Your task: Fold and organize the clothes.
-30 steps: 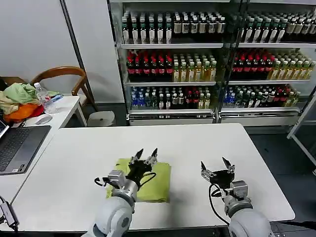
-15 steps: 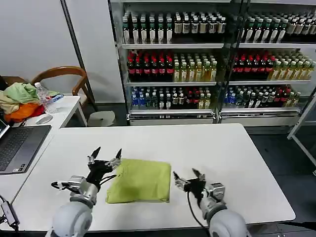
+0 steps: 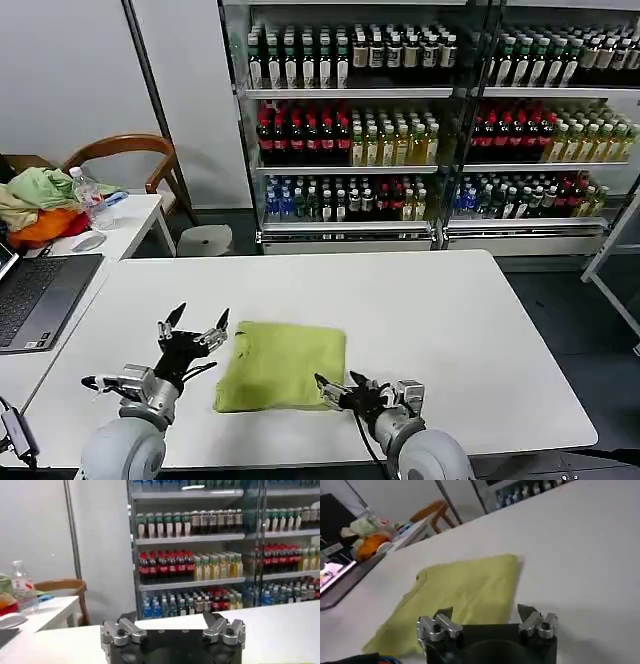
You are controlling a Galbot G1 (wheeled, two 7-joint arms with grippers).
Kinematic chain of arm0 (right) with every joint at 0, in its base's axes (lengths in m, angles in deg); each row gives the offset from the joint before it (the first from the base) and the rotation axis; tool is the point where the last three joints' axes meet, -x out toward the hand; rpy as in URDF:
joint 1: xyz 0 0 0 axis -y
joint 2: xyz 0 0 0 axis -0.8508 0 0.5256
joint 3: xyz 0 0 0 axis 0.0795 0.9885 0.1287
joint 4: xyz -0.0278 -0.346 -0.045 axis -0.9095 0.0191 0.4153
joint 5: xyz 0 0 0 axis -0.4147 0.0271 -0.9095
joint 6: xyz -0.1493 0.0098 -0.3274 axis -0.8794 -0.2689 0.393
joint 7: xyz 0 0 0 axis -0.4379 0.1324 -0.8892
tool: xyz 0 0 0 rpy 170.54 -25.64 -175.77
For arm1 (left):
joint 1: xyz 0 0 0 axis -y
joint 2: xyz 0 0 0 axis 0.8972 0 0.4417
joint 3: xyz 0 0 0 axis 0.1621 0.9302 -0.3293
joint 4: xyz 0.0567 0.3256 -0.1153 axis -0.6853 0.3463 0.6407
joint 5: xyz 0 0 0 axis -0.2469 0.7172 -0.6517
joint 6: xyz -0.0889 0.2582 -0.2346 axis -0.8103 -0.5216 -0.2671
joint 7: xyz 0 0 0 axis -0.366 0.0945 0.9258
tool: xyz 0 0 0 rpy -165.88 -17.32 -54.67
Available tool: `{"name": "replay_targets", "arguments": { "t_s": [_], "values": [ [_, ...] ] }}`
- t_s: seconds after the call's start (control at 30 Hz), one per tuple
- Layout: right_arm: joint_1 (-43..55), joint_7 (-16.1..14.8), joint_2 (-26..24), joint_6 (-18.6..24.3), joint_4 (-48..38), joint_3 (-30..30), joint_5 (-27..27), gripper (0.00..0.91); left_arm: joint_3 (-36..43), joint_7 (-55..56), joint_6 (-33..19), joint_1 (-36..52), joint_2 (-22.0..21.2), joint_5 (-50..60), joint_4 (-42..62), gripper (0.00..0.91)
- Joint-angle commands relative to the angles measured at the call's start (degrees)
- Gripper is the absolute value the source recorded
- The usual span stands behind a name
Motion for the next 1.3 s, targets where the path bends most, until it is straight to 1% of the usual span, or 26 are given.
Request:
{"name": "replay_targets", "arguments": {
  "t_s": [0.03,0.17,0.47,0.63,0.8,1.0,1.13,1.3],
  "values": [
    [0.58,2.91,1.04,-0.56,-2.56,1.87,6.62,0.000,-1.53,-0.82,-0.14,-1.21,0.34,0.52,0.26,0.907],
    [0.11,4.11,0.95,-0.52,-1.62,0.98,7.67,0.000,-1.33,-0.51,-0.13,-1.37,0.35,0.53,0.48,0.907],
    [0.53,3.42,0.91,-0.50,-1.88,-0.10,6.88,0.000,-0.38,0.16,0.20,-1.05,-0.43,0.64,1.14,0.907],
    [1.43,2.17,0.85,-0.31,-2.29,-0.04,4.60,0.000,-0.44,0.24,0.33,-1.08,-0.39,0.66,1.06,0.907],
    [3.31,1.89,0.71,-0.26,-1.81,-0.15,3.48,0.000,-0.50,0.33,0.57,-0.97,-0.58,0.65,1.05,0.907],
    [6.12,2.07,-0.29,-0.24,-1.21,-2.19,3.15,0.000,-0.82,0.46,0.71,-1.03,-0.55,0.66,0.93,0.907],
    [7.57,1.73,-1.45,-0.15,-1.92,-3.52,1.44,0.000,-0.82,0.48,0.65,-1.06,-0.66,0.72,1.02,0.907],
    [6.75,1.07,-2.66,1.10,-3.11,-4.49,-1.83,0.000,-0.81,0.54,0.52,-1.32,-0.92,0.90,1.30,0.907]
  ]
}}
